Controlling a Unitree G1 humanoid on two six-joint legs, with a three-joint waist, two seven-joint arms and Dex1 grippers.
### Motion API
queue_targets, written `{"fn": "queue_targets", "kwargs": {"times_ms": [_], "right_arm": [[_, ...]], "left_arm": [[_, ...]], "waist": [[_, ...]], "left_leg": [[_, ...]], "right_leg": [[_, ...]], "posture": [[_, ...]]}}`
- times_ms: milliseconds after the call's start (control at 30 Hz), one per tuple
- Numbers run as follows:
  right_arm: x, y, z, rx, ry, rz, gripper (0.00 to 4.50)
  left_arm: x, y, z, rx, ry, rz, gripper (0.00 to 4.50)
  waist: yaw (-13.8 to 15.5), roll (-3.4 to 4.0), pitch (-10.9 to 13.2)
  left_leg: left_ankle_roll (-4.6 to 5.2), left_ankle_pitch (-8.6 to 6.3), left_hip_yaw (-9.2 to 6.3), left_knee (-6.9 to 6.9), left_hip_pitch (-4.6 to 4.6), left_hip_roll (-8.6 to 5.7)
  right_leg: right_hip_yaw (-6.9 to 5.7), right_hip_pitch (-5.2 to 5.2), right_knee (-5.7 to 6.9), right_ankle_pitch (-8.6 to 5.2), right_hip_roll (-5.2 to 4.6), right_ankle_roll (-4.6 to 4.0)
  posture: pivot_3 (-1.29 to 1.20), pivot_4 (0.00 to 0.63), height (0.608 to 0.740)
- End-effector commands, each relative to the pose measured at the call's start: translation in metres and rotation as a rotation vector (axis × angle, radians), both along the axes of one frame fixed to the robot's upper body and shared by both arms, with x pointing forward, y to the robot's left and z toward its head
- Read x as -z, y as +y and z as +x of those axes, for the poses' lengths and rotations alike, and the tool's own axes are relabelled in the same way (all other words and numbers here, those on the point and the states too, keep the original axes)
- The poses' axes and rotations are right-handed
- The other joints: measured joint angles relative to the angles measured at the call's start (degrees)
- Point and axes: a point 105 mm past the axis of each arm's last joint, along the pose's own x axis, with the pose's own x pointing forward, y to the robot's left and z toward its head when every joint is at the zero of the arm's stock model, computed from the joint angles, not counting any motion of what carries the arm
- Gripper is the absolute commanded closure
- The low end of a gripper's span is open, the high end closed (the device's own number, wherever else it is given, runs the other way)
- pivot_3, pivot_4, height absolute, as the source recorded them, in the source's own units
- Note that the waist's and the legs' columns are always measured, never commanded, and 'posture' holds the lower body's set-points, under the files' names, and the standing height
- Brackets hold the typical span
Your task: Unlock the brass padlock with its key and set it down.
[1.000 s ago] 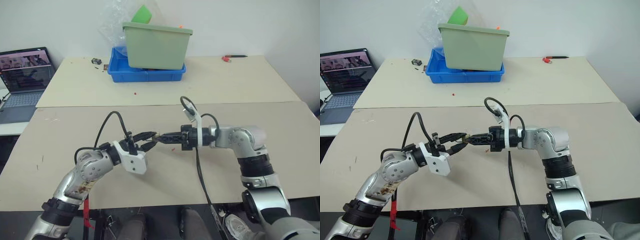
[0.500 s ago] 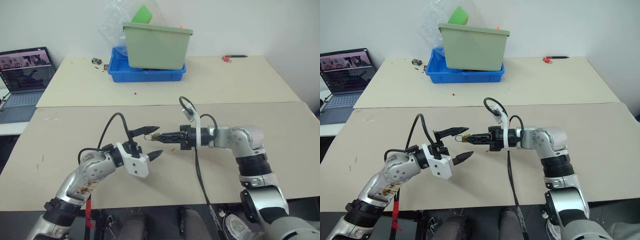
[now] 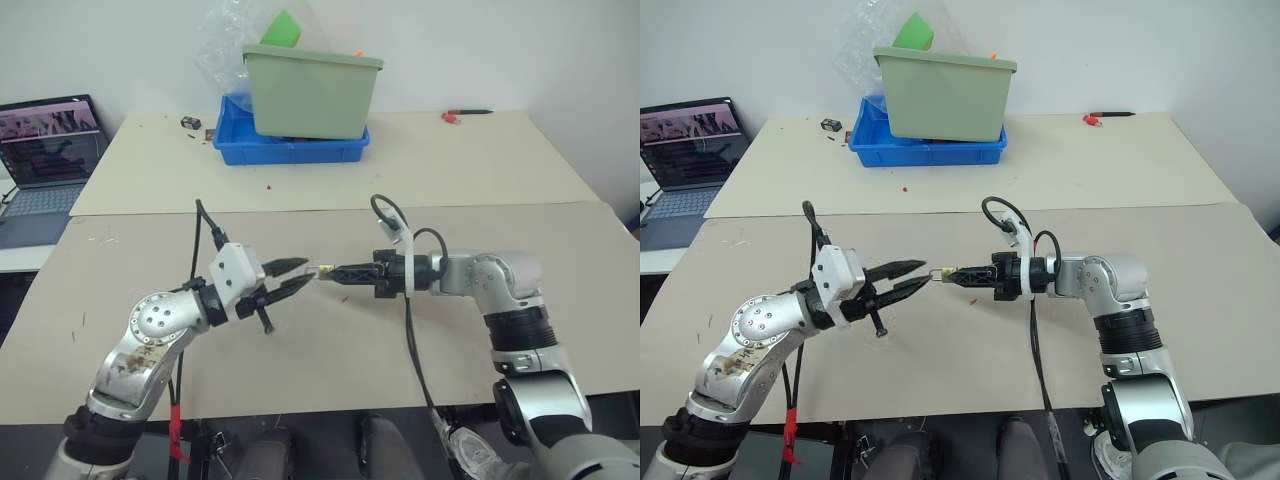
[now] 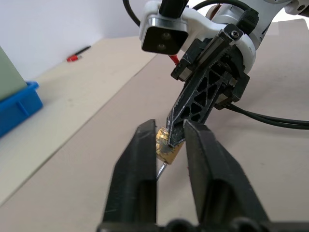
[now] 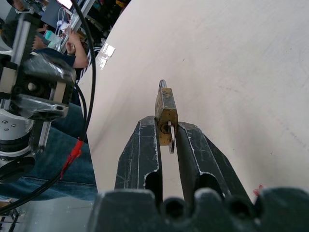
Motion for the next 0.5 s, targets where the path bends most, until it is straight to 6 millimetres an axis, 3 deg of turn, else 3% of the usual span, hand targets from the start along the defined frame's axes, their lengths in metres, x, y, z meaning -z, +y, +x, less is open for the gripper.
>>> {"fn": "queue_targets", "kwargs": {"times_ms": [33,500], "right_arm": [[-0.0143,-0.0005,-0.0006,-0.008,-0.057,0.038,4.34],[-0.0217,0.0000,-0.0088,-0.034,-0.091,0.049,4.34]], "left_arm": [[-0.0104,0.0045,0.0003,-0.010,0.068,-0.064,4.44],[-0.0079,0.0044,0.0042,-0.025,0.124,-0.048,4.44]], "waist": [[-0.01,0.00,0.00],[0.15,0.00,0.00]], "left_leg": [[0.00,0.00,0.00,0.00,0.00,0.00],[-0.04,0.02,0.00,0.00,0.00,-0.01]], "right_leg": [[0.00,0.00,0.00,0.00,0.00,0.00],[0.01,0.00,-0.02,0.00,0.00,-0.01]], "posture": [[0.00,0.150,0.740],[0.00,0.150,0.740]]}}
